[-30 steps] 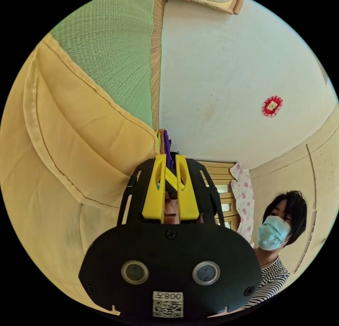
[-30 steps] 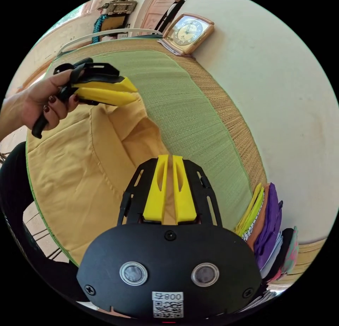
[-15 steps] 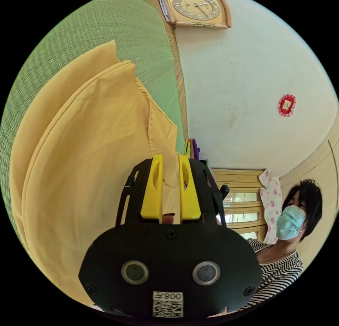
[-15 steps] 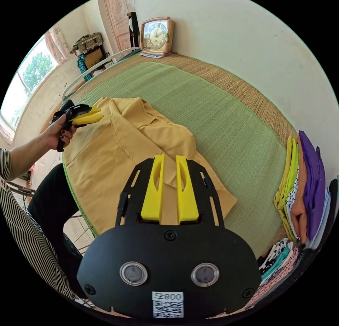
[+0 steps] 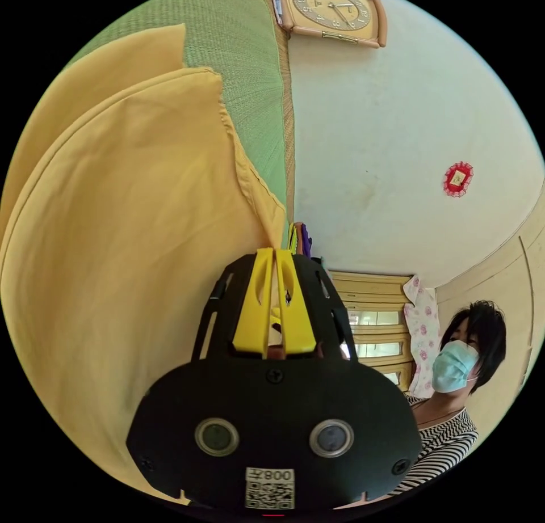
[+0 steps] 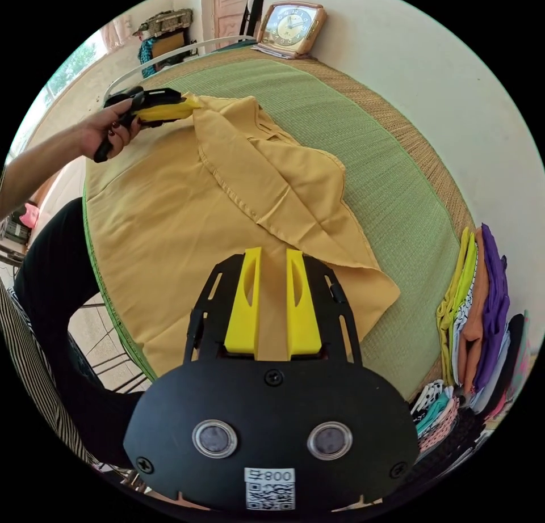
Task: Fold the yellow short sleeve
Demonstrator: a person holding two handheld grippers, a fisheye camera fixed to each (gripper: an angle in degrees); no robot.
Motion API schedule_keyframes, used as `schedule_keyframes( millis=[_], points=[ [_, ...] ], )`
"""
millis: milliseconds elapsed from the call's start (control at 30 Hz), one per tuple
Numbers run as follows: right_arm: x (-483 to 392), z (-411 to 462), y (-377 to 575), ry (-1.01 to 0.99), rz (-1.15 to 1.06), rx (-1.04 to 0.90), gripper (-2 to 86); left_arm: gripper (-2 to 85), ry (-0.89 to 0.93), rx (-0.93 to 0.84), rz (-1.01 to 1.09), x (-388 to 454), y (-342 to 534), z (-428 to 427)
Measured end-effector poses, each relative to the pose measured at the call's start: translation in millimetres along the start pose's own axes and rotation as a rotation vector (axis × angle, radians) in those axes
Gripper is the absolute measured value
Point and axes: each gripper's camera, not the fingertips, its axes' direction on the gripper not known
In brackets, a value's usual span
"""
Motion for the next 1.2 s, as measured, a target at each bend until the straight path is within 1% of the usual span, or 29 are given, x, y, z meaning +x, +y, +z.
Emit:
schedule_keyframes(
  millis=[233,333,600,767,933,1033,1100,1133,1200],
  points=[
    [-9.1,2.9,6.8,0.183,-0.107,0.017,8.0,0.7,0.056,0.003,0.017,9.0,10.9,-9.2],
    [-1.8,6.7,7.5,0.213,-0.108,0.022,7.7,0.9,0.074,0.003,0.017,10.5,13.1,-9.8],
    [63.9,0.0,1.4,0.165,0.035,0.079,7.0,3.9,0.084,0.032,0.054,21.5,1.4,-2.1],
    [121.7,3.7,11.8,0.028,0.205,0.082,6.9,5.6,0.065,0.034,0.085,26.4,9.4,-0.3],
    [149.6,-9.3,40.1,-0.07,0.334,0.167,6.8,4.6,-0.038,0.041,0.165,34.3,37.9,-13.7],
    [147.2,-17.6,57.6,-0.123,0.347,0.205,6.5,4.1,-0.124,0.104,0.171,30.6,55.6,-34.8],
    [143.3,-17.5,67.6,-0.135,0.346,0.202,6.3,4.0,-0.238,0.157,0.157,25.1,65.3,-52.6],
    [141.9,-13.8,74.1,-0.152,0.346,0.197,6.1,3.9,-0.261,0.167,0.153,23.1,66.9,-56.3],
    [143.0,1.2,80.5,-0.164,0.34,0.131,5.8,3.8,-0.385,0.184,0.119,15.0,72.3,-67.6]
  ],
)
